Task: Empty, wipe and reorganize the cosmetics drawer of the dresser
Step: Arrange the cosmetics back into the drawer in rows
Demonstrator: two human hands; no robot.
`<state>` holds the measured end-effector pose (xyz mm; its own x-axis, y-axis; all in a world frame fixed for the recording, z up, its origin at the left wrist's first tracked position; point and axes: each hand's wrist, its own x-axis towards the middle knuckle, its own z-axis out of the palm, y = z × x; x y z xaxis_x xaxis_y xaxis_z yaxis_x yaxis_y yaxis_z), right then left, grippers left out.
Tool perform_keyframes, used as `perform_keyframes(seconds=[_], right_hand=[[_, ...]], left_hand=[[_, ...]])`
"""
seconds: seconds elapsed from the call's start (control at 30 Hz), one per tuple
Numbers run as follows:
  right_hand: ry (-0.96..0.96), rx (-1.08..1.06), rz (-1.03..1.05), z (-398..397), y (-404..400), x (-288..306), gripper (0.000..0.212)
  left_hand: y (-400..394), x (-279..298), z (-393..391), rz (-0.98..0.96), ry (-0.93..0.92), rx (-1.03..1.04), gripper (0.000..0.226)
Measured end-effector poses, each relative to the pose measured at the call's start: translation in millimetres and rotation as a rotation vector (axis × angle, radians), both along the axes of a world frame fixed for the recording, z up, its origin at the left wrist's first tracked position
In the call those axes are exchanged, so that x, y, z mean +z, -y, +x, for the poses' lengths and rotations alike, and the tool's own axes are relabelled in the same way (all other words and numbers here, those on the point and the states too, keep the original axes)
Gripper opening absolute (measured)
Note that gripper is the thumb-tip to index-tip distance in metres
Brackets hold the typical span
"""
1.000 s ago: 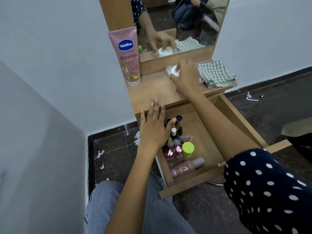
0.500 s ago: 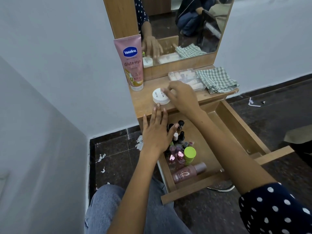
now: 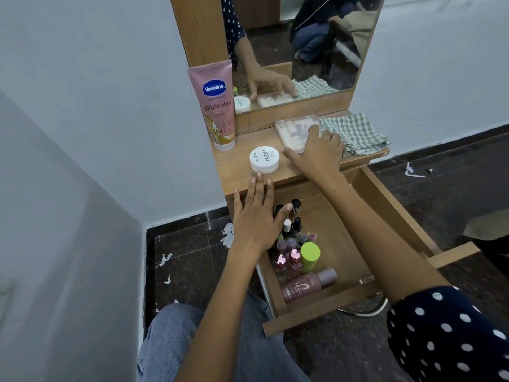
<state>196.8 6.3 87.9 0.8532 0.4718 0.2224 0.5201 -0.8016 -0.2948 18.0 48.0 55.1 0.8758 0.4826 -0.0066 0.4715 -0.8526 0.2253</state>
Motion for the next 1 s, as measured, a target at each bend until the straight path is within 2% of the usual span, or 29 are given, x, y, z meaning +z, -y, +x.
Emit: perform_keyframes(seconds=[0.27, 0.5, 0.8, 1.0], right_hand=[[-0.073, -0.062, -0.071, 1, -7, 11, 0.109], [-0.107, -0.009, -0.022, -15, -2, 9, 0.117], [-0.115, 0.066, 0.13, -39, 12, -9, 0.091], [-0.098, 0.083, 0.156, -38, 23, -12, 0.086]], left_hand=[[2, -1, 1, 0.063, 0.037, -0.011, 0.075], [-6, -1, 6, 0.222, 0.174, -0.01, 0.074], [-6, -15, -5, 0.204, 0.08, 0.009, 0.078], [-3, -13, -3, 0.124, 0.086, 0.008, 0.085]])
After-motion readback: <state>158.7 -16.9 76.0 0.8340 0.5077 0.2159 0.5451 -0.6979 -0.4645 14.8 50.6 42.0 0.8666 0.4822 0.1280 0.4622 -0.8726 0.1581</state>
